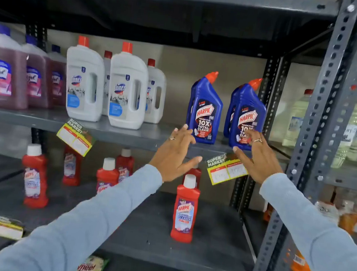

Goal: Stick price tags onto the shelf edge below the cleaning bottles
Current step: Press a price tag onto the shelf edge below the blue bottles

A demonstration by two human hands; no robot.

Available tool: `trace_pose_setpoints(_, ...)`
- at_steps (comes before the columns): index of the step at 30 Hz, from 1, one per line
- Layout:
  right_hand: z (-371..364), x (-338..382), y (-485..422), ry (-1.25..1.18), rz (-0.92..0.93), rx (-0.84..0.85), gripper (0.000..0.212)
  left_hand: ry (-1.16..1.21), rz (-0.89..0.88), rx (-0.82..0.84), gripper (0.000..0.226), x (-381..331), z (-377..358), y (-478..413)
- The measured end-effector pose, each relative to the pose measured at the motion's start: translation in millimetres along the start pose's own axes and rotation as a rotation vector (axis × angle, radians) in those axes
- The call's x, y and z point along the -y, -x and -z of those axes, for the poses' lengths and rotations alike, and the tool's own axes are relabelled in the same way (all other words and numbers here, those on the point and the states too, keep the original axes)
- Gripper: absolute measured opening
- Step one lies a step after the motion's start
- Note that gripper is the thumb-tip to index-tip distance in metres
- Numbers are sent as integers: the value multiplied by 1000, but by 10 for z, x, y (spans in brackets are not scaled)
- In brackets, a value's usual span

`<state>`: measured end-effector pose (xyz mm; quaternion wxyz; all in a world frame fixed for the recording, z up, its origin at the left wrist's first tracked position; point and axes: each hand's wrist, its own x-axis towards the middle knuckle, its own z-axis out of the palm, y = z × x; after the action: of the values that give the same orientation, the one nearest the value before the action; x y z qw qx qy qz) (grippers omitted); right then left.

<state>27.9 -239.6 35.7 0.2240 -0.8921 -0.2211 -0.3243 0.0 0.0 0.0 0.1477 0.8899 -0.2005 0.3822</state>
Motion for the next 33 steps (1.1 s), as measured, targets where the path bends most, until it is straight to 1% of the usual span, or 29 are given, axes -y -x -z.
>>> trace_pose_setpoints(1,-38,-17,4,-44,-33,26,58,-10,-8,17,40,0,-81,-1)
trace_pose_setpoints(2,-52,-5,9,-27,-43,68,56,-12,4,29,39,-1,-119,-19)
trace_pose_setpoints(4,-101,-23,19,84,-32,136,47,-11,64,57,36,-62,-204,-38)
trace_pose_setpoints(6,-134,-23,-15,182,-11,148,36,-32,78,42,35,-72,-267,-92)
trace_pose_setpoints(8,-103,9,-80,246,12,173,32,-55,89,35,38,-91,-278,-143)
trace_pose_setpoints(10,-75,18,-158,324,29,246,30,-74,119,69,45,-125,-320,-170)
trace_pose_setpoints(12,-48,32,-213,350,40,314,26,-86,159,100,49,-175,-359,-168)
trace_pose_setpoints(16,4,89,-237,309,-2,343,22,-99,221,103,44,-263,-403,-174)
trace_pose_setpoints(18,33,122,-251,300,-1,351,21,-84,260,94,39,-316,-411,-197)
trace_pose_setpoints(21,81,114,-302,261,4,375,14,-50,310,92,35,-362,-417,-234)
trace_pose_setpoints(23,117,101,-315,221,3,403,14,-19,321,96,35,-377,-403,-248)
trace_pose_setpoints(27,162,87,-261,142,15,419,21,18,309,106,33,-376,-379,-234)
trace_pose_setpoints(30,234,-19,-219,27,-11,426,26,47,282,101,32,-336,-359,-212)
trace_pose_setpoints(31,235,-56,-185,10,-4,429,26,36,261,105,31,-319,-357,-196)
trace_pose_setpoints(33,150,-112,-71,72,21,397,28,-71,188,112,30,-284,-374,-158)
